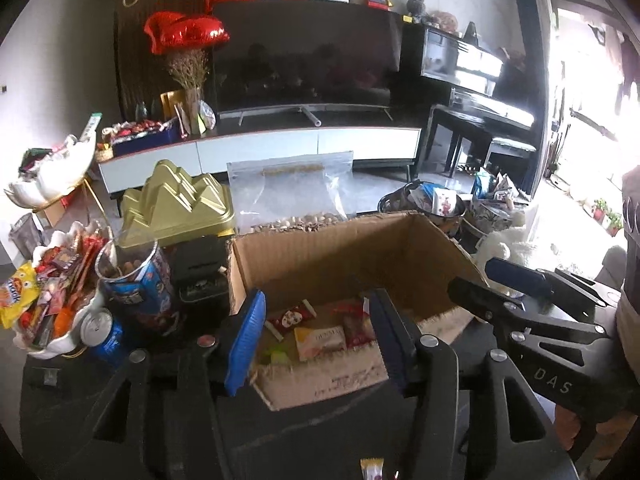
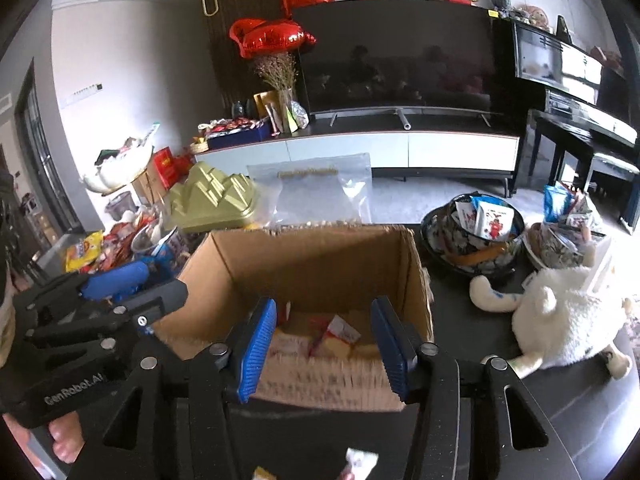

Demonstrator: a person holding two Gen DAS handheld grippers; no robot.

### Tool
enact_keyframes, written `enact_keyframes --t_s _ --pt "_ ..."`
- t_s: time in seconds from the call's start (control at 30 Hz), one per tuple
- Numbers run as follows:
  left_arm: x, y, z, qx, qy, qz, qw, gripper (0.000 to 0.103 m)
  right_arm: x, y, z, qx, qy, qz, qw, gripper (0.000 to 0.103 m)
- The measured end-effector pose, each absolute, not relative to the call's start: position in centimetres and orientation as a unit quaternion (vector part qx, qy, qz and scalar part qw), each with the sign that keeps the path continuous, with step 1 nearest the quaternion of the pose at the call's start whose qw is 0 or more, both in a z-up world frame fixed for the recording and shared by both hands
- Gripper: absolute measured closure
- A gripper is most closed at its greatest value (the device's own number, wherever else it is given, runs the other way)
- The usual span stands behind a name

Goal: Organize snacks
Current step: 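Move both open tools back down to the remaining candies on the table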

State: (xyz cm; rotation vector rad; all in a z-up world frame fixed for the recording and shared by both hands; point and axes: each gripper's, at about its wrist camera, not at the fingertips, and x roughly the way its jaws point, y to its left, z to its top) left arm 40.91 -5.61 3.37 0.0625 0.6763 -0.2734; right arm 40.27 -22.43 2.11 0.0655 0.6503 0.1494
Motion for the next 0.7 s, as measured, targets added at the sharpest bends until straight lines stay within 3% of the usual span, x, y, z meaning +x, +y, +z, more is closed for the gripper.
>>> enact_keyframes --t_s 0.7 --pt "30.8 -5.4 3.1 0.034 0.302 -0.145 0.942 0.049 29.3 -22.0 1.1 0.037 0.296 0.082 0.951 0.052"
